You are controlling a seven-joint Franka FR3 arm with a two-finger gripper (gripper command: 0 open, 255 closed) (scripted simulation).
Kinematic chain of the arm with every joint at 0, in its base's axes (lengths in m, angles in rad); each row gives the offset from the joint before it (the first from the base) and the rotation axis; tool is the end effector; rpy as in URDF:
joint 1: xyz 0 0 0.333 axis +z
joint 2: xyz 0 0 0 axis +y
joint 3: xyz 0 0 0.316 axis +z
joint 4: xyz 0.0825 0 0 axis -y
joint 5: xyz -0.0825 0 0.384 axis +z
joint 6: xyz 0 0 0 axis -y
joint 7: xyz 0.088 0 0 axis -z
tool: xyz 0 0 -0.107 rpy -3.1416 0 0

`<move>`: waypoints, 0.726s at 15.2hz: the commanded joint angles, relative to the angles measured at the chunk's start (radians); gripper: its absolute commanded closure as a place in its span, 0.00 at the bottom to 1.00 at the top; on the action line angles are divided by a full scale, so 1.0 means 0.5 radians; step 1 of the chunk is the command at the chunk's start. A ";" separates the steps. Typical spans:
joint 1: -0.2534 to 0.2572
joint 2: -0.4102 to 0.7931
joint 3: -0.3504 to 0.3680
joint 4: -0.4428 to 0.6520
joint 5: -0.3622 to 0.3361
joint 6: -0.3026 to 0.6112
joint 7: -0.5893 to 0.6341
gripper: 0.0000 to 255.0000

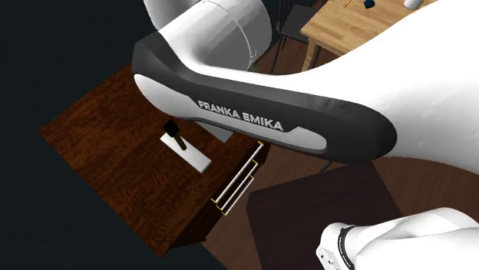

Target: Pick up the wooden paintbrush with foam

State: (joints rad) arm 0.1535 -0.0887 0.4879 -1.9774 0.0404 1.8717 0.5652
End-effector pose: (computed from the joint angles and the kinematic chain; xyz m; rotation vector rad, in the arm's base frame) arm 0.4214 0.3260 0.4992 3.1221 0.0960 -0.0320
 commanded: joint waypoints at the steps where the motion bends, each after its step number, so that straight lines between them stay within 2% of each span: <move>1: 0.035 0.157 0.058 0.117 -0.065 0.015 0.095 0.00; 8: 0.239 0.723 0.155 0.610 -0.346 -0.025 0.373 0.00; 11: 0.256 0.768 0.153 0.603 -0.370 0.018 0.391 0.00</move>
State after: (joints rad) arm 0.2809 0.2773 0.5694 -1.6786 -0.1363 1.8592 0.7578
